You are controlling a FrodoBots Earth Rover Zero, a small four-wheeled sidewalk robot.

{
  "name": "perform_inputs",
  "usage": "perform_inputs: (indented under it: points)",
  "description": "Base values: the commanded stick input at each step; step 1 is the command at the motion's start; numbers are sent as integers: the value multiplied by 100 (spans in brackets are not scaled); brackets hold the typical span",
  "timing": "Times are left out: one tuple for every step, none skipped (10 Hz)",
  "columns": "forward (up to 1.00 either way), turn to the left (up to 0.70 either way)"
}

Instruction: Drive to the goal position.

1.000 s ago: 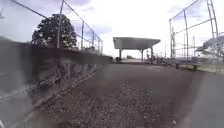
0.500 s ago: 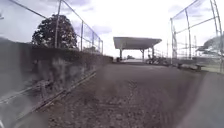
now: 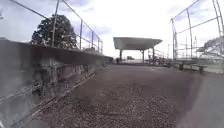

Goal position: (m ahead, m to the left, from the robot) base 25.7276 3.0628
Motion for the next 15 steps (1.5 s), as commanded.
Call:
perform_inputs:
  points:
    - [50, 0]
    - [50, 0]
    - [50, 0]
    - [50, 0]
    - [50, 0]
    - [50, 0]
    - [50, 0]
    - [50, 0]
    - [50, 0]
    - [50, 0]
    - [50, 0]
    - [50, 0]
    - [50, 0]
    - [50, 0]
    - [50, 0]
